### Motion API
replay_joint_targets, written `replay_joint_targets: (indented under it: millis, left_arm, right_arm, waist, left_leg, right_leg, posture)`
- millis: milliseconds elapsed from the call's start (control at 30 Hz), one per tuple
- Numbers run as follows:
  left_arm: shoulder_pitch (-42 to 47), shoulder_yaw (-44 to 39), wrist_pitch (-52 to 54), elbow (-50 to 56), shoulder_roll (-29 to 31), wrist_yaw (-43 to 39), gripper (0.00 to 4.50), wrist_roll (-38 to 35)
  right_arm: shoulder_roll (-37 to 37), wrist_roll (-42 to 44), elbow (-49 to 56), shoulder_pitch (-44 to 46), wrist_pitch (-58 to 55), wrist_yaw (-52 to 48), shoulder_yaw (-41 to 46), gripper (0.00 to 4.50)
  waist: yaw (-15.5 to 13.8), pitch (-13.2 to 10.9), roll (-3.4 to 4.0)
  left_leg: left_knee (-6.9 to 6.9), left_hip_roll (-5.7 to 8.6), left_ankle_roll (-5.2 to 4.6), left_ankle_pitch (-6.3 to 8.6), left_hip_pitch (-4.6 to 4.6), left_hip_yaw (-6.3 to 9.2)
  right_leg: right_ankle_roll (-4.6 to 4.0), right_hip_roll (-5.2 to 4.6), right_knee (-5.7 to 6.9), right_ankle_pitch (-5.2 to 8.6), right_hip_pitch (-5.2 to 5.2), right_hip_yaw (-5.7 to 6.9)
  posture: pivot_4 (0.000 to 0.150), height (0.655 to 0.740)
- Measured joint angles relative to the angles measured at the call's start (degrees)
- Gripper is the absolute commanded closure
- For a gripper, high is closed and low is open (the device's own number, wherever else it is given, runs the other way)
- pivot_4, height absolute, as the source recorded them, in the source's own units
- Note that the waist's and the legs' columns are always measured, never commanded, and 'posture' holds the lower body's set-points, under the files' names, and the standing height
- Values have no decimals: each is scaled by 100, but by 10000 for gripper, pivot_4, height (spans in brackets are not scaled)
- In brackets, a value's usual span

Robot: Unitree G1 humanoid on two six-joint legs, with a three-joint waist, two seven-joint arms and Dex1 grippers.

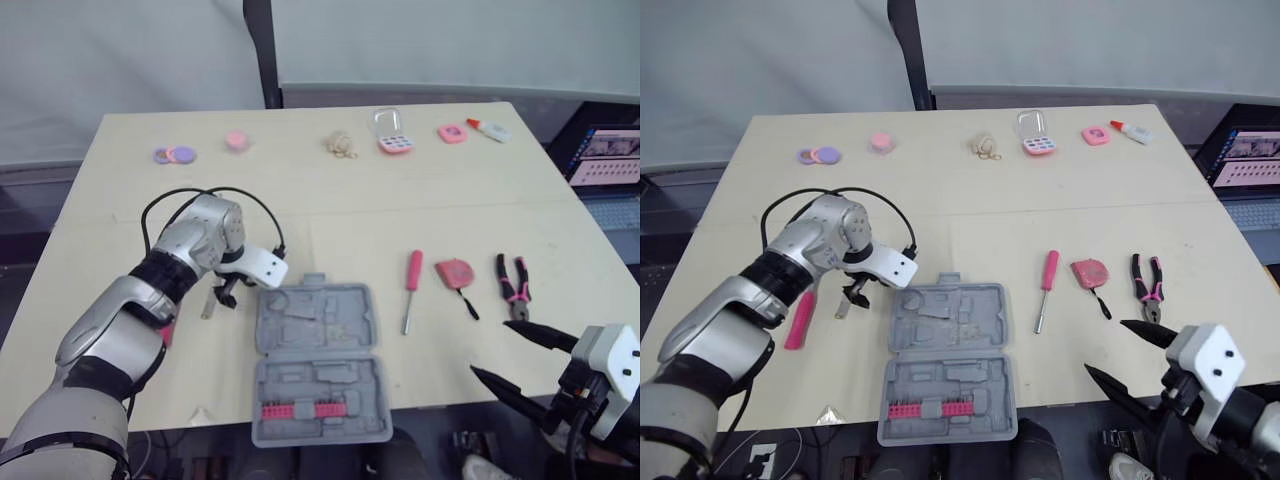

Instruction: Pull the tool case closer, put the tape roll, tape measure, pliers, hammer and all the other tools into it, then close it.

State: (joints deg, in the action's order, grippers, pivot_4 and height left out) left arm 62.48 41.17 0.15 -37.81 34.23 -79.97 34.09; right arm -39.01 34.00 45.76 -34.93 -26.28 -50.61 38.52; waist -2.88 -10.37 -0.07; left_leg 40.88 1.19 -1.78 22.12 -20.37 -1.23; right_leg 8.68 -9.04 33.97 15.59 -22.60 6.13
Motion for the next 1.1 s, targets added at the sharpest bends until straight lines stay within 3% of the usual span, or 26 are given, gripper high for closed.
replay_joint_targets:
  millis: [533, 633, 867, 1100]
  left_arm:
    - [59, -5, -279, -362, -168, 112, 0, 134]
    - [58, -5, -286, -371, -167, 100, 7438, 176]
    - [59, -6, -278, -469, -168, 109, 43810, 221]
    - [66, -37, -220, -530, -173, 136, 44755, 232]
  right_arm:
    - [186, 6, 199, -4, 4, 145, -142, 487]
    - [186, 5, 200, 9, 4, 162, -213, 0]
    - [181, -3, 199, 46, 4, 171, -215, 0]
    - [163, -14, 195, 93, 4, 173, -253, 0]
  waist:
    - [0, 0, 0]
    - [0, 0, 0]
    - [1, 0, 0]
    - [1, 0, 0]
  left_leg:
    - [8, 0, -4, 3, -3, -1]
    - [8, 0, -5, 3, -3, -1]
    - [8, 1, -5, 3, -3, -2]
    - [9, 0, -5, 3, -3, -2]
  right_leg:
    - [4, 0, 1, -2, 0, -1]
    - [5, 0, 1, -2, 0, -1]
    - [5, 0, 1, -2, 0, -1]
    - [5, 0, 2, -2, 0, -1]
  posture:
    - [1500, 7287]
    - [1500, 7287]
    - [1500, 7287]
    - [1500, 7287]
